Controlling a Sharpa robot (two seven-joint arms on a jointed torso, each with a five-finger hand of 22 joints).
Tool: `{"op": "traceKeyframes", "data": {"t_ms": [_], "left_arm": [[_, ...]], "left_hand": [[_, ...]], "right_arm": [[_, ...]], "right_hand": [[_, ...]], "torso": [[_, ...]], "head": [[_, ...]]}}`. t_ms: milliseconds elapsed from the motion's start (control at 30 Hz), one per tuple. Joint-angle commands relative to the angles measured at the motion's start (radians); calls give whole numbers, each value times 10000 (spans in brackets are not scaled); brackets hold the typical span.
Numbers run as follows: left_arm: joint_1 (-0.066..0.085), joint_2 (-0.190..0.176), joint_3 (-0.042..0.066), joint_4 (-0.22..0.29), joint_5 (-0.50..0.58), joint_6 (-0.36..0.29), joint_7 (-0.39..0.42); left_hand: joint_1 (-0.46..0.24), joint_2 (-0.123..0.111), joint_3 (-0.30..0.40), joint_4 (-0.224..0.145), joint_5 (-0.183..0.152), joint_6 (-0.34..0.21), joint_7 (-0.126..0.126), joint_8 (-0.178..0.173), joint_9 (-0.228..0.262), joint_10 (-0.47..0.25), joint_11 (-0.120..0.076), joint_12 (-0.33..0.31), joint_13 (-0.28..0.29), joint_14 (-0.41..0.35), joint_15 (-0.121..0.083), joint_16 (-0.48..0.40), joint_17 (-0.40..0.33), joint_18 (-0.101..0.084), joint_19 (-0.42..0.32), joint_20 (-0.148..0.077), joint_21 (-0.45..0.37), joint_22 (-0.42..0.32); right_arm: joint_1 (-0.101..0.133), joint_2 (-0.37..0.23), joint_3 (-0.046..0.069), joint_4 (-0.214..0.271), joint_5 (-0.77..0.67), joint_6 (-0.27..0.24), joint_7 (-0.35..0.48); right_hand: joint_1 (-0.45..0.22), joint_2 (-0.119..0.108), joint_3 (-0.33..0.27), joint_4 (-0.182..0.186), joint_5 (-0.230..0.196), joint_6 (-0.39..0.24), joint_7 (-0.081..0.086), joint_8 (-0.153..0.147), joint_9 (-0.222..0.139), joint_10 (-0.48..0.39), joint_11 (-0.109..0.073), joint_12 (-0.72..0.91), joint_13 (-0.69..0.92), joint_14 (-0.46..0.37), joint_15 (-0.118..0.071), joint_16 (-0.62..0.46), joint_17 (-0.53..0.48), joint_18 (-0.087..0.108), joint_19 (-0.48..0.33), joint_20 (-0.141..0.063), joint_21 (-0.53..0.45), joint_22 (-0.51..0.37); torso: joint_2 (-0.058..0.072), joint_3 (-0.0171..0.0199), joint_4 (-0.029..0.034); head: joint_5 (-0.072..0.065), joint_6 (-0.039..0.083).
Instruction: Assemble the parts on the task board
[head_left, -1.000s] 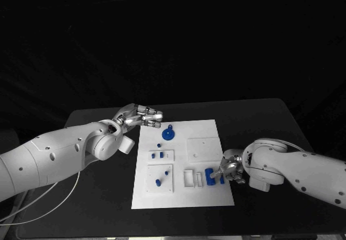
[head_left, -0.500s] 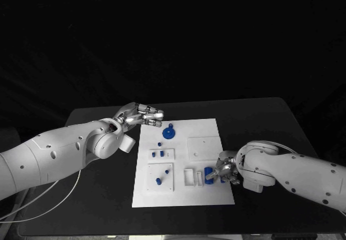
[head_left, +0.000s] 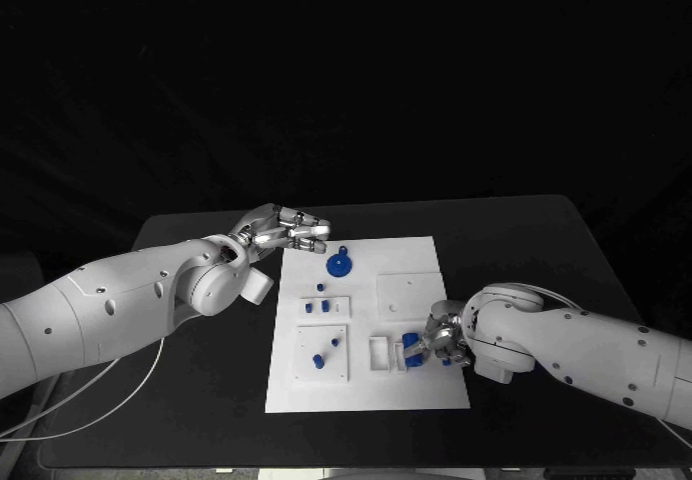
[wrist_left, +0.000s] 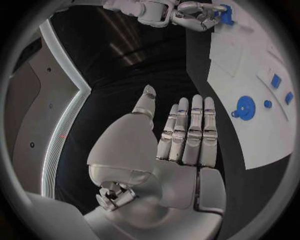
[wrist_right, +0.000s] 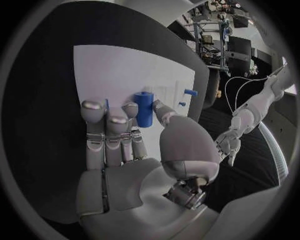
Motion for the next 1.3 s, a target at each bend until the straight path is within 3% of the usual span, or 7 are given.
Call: {"op": "traceKeyframes", "data": {"t_ms": [33,700,800,933,1000,1133,1300], "left_arm": [[1,12,2,29,32,229,50],[3,65,-2,6,32,282,-24],[3,62,-2,5,29,286,-36],[3,58,-2,5,23,295,-44],[3,56,-2,1,20,299,-48],[4,52,-3,-19,11,298,-58],[4,45,-4,-38,5,290,-73]], "left_hand": [[1,65,-47,39,43,-45,12,34,7,-71,-2,-16,16,-35,16,-36,-5,18,-19,30,-33,-13],[10,52,-43,45,44,-64,23,31,7,-86,7,-16,17,-45,19,-35,-3,18,-28,33,-27,-19],[21,45,-34,48,48,-64,37,35,7,-91,15,-16,17,-45,21,-35,0,20,-30,34,-23,-23],[33,43,-28,43,52,-60,40,37,8,-92,17,-16,17,-53,23,-36,-1,20,-34,35,-24,-24],[33,43,-28,43,52,-60,40,37,8,-92,17,-16,17,-53,23,-36,-1,20,-34,35,-24,-24],[55,52,-15,35,62,-53,42,38,8,-80,13,-15,17,-45,20,-34,2,21,-32,35,-21,-25],[55,52,-15,35,62,-53,42,38,8,-80,13,-15,17,-45,20,-34,2,21,-32,35,-21,-25]], "right_arm": [[-143,152,-90,-95,-124,-248,-115],[-241,465,-380,-331,8,-337,-106],[-242,444,-385,-316,0,-521,-94],[-243,369,-389,-215,206,-906,-35],[-243,323,-389,-151,286,-1035,-8],[-242,174,-390,51,415,-1267,28],[-221,-47,-384,309,606,-1439,29]], "right_hand": [[-12,-112,-2,49,-49,-127,61,-48,-4238,54,-28,-17,20,75,-12,-16,23,-74,216,37,79,899],[326,-66,18,-511,58,-194,96,-44,-4142,-1,-6,14,62,87,22,-33,27,-43,185,91,148,901],[432,99,11,-903,713,-108,90,-48,-4101,-10,-24,41,57,86,10,-17,21,-43,184,85,181,905],[753,119,242,-1766,3482,68,69,-49,-4122,-60,-100,54,67,82,-48,8,31,-73,187,35,298,929],[793,74,417,-2059,4176,112,75,-54,-4144,-67,-116,57,69,76,-60,8,30,-88,187,18,370,945],[723,139,900,-2735,4840,229,85,-57,-4198,-86,-136,38,54,71,-74,15,27,-98,154,-6,497,957],[465,280,863,-2956,4702,297,59,-54,-4226,-66,-151,49,52,70,-79,15,16,-97,116,-7,604,953]], "torso": [[4,5,-4],[4,0,-15],[5,1,-17],[4,6,-18],[5,8,-19],[-4,7,-24],[-1,5,-22]], "head": [[17,-3],[12,-36],[4,-35],[1,-28],[2,-24],[7,-5],[-1,7]]}}
